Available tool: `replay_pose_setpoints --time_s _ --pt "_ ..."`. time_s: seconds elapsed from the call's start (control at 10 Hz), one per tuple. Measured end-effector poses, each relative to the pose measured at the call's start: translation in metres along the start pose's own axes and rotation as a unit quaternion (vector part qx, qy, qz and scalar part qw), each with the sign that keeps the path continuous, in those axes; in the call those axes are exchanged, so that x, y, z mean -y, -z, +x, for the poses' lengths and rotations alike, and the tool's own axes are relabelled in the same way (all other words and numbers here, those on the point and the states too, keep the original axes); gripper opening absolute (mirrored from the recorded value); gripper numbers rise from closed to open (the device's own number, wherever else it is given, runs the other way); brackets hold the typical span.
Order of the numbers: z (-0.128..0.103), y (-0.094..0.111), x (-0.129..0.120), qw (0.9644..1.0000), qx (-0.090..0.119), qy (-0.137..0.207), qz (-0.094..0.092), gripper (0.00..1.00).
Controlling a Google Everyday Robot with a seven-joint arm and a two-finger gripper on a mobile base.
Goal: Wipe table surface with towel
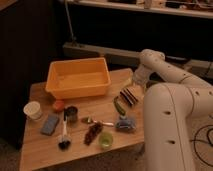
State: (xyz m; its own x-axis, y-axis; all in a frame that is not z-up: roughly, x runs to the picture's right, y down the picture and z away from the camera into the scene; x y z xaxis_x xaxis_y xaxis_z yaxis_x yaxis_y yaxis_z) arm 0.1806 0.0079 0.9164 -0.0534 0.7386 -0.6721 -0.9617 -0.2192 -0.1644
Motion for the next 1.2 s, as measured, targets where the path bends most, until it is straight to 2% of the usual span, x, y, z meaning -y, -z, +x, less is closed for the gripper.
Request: replay_pose_setpoints --time_s 0.7,0.8,1.0,1.2 --pt "0.002 0.001 0.000 1.0000 0.000 0.002 0.001 0.80" --pt "0.005 0.004 0.001 0.9998 0.013 0.011 0.002 0.80" --pt "0.037 0.033 0.004 0.9985 0.039 0.038 0.005 0.80" --pt "0.072 0.057 0.002 0.9966 0.051 0.064 0.005 0.80"
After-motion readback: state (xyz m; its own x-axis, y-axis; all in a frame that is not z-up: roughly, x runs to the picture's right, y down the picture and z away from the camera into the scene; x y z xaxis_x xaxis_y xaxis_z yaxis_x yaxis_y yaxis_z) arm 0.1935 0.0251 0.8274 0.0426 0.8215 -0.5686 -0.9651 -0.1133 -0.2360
